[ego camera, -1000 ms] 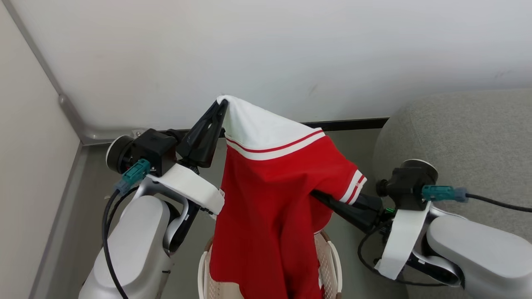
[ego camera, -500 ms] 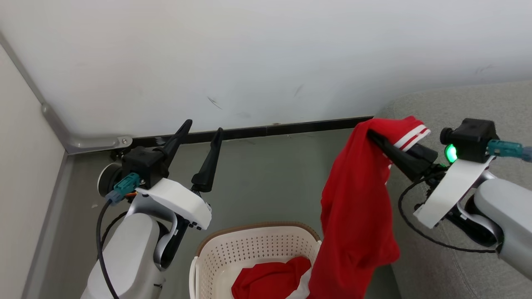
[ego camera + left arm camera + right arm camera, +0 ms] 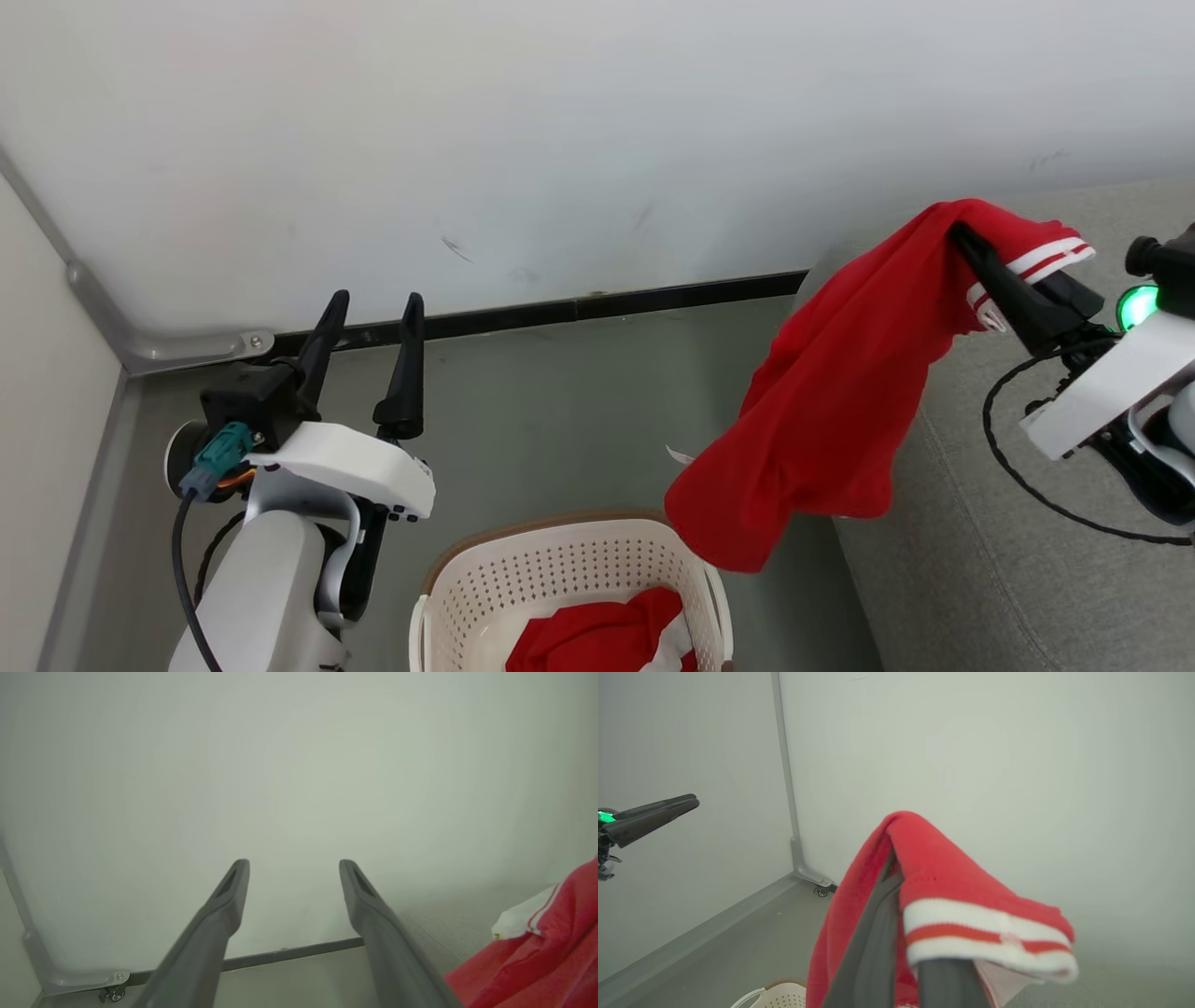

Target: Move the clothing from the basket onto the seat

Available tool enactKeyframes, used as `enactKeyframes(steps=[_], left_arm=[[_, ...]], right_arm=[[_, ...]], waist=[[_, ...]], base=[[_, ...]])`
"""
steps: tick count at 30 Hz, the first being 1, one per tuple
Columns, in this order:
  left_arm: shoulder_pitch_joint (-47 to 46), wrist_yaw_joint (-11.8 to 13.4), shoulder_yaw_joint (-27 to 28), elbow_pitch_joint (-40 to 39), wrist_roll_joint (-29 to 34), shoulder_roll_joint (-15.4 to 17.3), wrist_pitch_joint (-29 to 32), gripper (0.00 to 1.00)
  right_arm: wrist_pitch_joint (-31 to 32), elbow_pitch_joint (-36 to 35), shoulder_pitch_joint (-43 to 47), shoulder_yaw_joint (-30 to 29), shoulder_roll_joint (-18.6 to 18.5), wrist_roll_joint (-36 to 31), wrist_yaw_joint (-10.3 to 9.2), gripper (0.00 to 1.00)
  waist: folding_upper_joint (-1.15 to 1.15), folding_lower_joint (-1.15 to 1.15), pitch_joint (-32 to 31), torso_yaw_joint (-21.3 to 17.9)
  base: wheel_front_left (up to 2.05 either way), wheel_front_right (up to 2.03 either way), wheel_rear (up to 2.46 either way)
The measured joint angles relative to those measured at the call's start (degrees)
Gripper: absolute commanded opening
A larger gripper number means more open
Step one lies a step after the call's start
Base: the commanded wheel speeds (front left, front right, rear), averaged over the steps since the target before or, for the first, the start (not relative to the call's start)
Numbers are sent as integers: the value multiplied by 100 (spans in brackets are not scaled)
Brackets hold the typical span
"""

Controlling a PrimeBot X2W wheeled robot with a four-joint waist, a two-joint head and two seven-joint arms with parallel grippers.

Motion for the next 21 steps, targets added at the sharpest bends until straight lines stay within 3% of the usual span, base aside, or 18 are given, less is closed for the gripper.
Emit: enactKeyframes(steps=[21], left_arm=[[550,46,155,-653,64,-151,-22,100]], right_arm=[[-31,-331,1093,-994,-78,-271,0,0]], waist=[[0,0,-168,-606]], base=[[0,0,0]])
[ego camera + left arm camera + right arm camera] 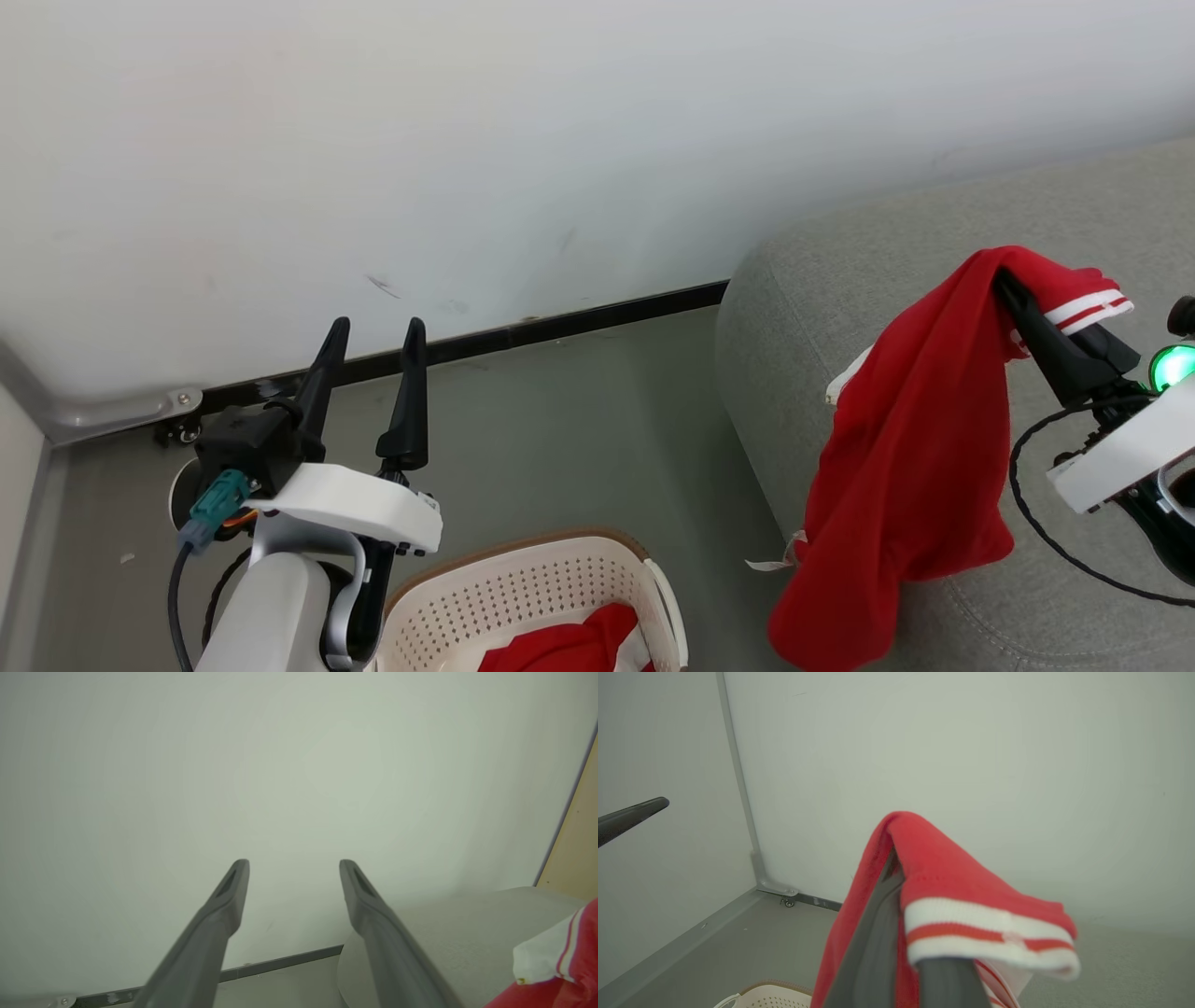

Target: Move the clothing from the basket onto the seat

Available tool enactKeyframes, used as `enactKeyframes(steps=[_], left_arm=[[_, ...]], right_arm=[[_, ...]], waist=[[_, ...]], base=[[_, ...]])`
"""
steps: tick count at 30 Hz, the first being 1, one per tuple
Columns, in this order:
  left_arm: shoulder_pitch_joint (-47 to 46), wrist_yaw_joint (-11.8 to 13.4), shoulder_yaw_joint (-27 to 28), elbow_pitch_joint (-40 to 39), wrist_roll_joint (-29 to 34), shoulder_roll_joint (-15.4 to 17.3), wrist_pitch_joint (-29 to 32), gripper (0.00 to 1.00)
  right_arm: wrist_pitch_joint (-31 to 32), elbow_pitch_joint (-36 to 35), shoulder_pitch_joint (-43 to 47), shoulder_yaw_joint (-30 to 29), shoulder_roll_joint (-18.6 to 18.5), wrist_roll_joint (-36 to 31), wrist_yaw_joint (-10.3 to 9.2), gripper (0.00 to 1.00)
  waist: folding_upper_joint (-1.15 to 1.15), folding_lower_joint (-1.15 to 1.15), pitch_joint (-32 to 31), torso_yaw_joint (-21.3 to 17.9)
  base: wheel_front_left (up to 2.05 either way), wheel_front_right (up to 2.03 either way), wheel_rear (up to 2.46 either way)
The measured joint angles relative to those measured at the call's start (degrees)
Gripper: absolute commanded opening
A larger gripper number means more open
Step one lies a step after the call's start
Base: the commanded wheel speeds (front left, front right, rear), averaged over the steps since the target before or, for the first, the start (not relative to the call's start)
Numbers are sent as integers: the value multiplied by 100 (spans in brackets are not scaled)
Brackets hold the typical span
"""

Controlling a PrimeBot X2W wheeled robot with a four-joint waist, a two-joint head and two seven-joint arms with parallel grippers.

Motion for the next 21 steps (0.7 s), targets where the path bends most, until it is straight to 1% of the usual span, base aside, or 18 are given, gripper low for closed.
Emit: enactKeyframes(steps=[6,11,16,19,21], left_arm=[[176,1,56,-102,35,-9,-14,100],[224,5,127,-194,54,-11,-14,100],[333,53,188,-274,97,-15,-14,100],[420,63,240,-350,111,-10,-14,100],[455,115,310,-400,111,-9,-14,100]], right_arm=[[0,-197,280,-180,56,-127,0,0],[-1,-339,514,-197,134,-212,0,0],[4,-520,532,-203,286,-199,0,0],[81,-635,526,-170,356,-199,0,0],[183,-675,475,-165,385,-203,0,0]], waist=[[0,0,-35,-215],[0,0,-54,-393],[0,0,-55,-545],[0,0,-41,-614],[0,0,-21,-646]], base=[[0,0,0],[0,0,0],[0,0,0],[0,0,0],[0,0,0]])
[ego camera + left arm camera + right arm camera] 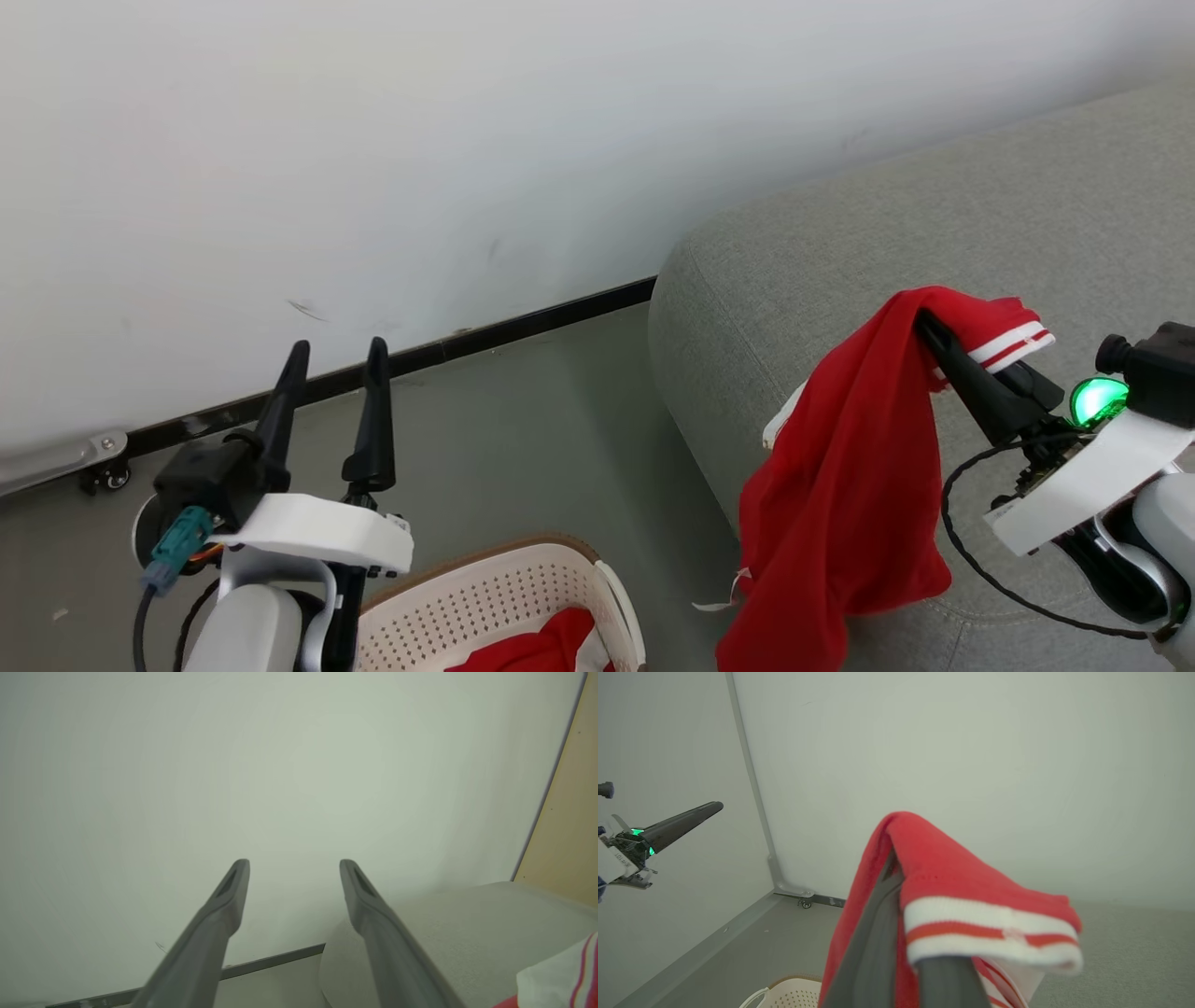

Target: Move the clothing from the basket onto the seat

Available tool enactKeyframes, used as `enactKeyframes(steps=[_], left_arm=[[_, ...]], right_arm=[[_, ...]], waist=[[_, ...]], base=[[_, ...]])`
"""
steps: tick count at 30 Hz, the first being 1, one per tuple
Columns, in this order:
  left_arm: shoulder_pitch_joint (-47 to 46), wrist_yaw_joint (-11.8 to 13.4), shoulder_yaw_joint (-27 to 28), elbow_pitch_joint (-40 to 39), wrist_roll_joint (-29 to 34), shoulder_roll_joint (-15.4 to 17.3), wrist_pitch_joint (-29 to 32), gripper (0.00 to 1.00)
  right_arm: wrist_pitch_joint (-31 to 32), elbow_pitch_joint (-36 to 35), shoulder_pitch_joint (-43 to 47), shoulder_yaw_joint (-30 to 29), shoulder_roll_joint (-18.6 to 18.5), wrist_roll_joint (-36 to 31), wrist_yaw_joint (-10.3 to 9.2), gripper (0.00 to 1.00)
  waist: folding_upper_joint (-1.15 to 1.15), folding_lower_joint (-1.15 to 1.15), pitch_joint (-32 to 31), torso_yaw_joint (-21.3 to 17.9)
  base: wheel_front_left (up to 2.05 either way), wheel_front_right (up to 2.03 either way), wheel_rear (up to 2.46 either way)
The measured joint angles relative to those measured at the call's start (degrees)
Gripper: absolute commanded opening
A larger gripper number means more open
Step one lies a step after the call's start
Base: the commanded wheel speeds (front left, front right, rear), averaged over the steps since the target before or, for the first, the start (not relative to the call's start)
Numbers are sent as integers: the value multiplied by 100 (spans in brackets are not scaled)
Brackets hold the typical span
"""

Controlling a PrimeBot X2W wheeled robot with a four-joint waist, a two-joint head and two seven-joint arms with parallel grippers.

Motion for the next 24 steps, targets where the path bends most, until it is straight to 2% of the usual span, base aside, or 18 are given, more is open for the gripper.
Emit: enactKeyframes(steps=[3,11,24], left_arm=[[81,88,142,-118,26,51,0,100],[243,259,387,-413,98,178,-1,100],[421,391,486,-772,215,313,-1,100]], right_arm=[[154,-13,-142,-21,49,63,0,0],[659,69,-1259,-401,2,205,0,0],[1543,847,-2688,-955,-302,305,0,0]], waist=[[0,0,42,-29],[0,0,197,-18],[0,0,588,121]], base=[[0,0,0],[0,0,0],[0,0,0]])
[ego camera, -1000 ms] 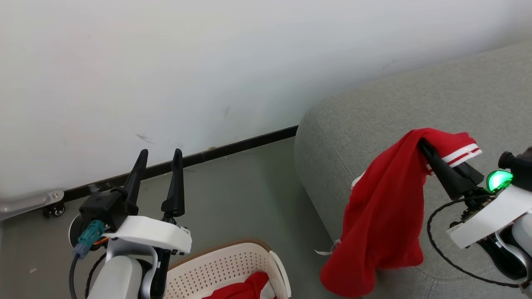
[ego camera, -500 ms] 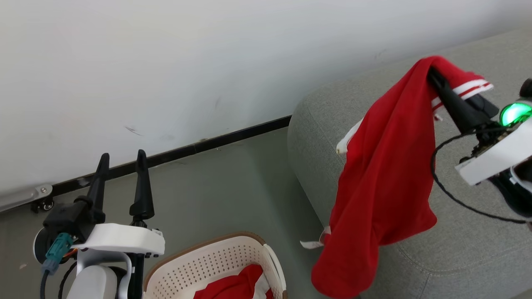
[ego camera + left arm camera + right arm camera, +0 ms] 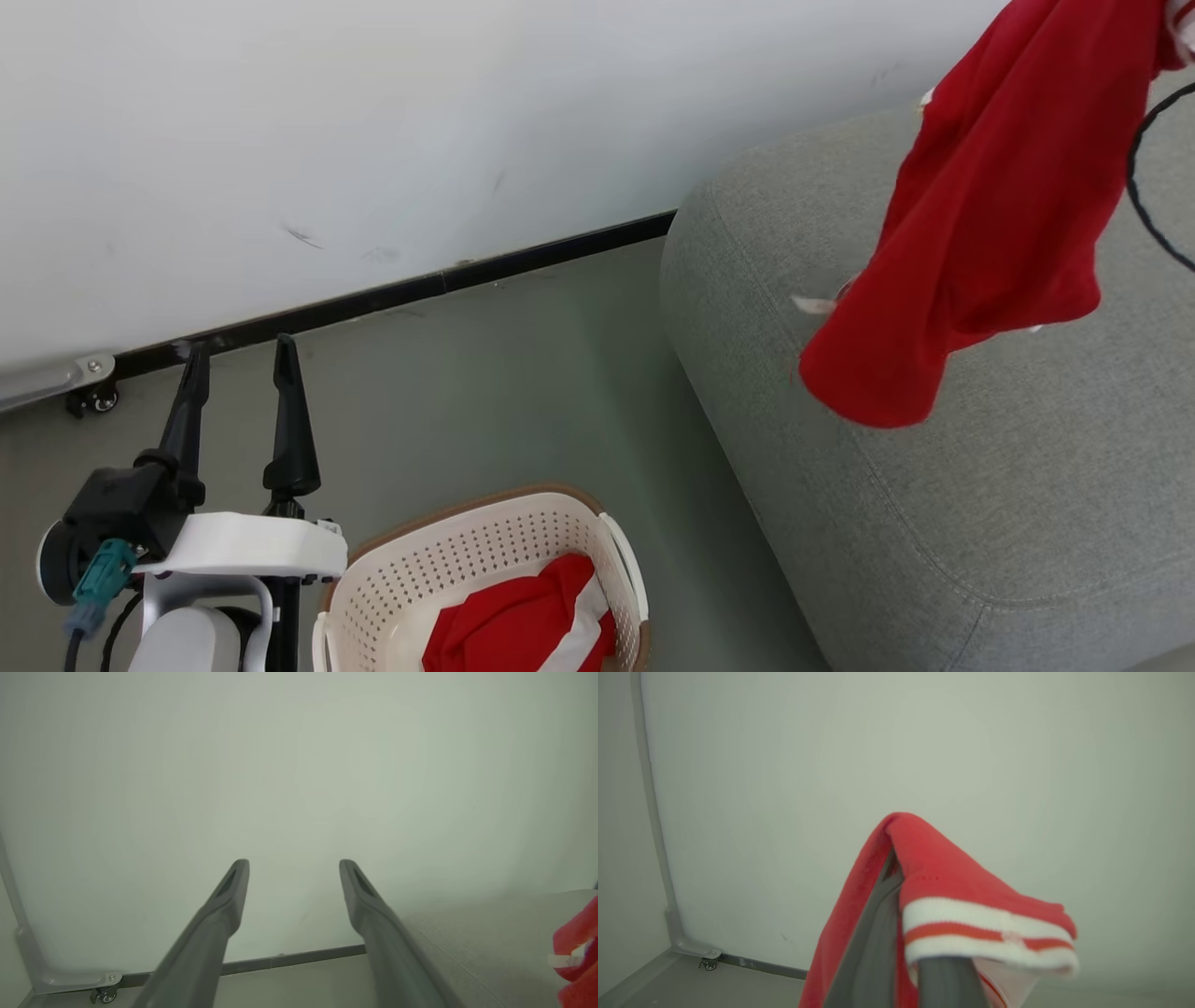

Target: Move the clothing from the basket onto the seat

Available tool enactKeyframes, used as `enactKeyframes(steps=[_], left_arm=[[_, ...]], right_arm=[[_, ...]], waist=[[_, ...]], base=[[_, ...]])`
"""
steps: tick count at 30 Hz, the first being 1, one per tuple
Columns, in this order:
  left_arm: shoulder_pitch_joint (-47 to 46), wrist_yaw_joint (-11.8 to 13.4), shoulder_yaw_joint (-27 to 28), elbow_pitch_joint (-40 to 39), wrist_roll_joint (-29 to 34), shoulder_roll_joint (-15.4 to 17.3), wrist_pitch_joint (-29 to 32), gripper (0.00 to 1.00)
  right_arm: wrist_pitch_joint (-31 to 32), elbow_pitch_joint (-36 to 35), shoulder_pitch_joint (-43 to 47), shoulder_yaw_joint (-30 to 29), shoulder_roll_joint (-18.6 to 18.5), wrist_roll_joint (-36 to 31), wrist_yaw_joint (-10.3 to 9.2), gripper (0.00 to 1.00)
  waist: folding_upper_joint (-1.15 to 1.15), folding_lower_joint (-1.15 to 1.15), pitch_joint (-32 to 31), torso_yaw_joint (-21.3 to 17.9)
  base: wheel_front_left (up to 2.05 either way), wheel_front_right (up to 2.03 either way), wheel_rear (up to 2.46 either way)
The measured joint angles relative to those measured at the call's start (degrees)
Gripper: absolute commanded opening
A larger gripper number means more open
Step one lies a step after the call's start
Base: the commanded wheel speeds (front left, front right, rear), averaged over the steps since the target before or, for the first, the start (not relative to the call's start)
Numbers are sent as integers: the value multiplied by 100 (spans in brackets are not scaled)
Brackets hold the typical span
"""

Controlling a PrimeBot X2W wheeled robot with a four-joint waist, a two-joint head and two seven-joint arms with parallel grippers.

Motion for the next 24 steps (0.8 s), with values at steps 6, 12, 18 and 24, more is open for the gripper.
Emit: enactKeyframes(steps=[6,12,18,24], left_arm=[[-1,0,-20,-119,27,29,1,100],[-4,0,-41,-193,36,45,25,100],[-38,0,-53,-353,88,79,86,100],[-210,-2,-112,-501,178,207,177,100]], right_arm=[[290,457,-520,-290,-225,-42,0,0],[506,903,-961,-550,-424,-214,-1,0],[528,1222,-1302,-749,-526,-255,0,0],[523,1513,-1422,-895,-575,-304,0,0]], waist=[[0,0,231,71],[0,0,492,137],[0,0,768,198],[0,0,1047,259]], base=[[0,0,0],[0,0,0],[0,0,0],[0,0,0]])
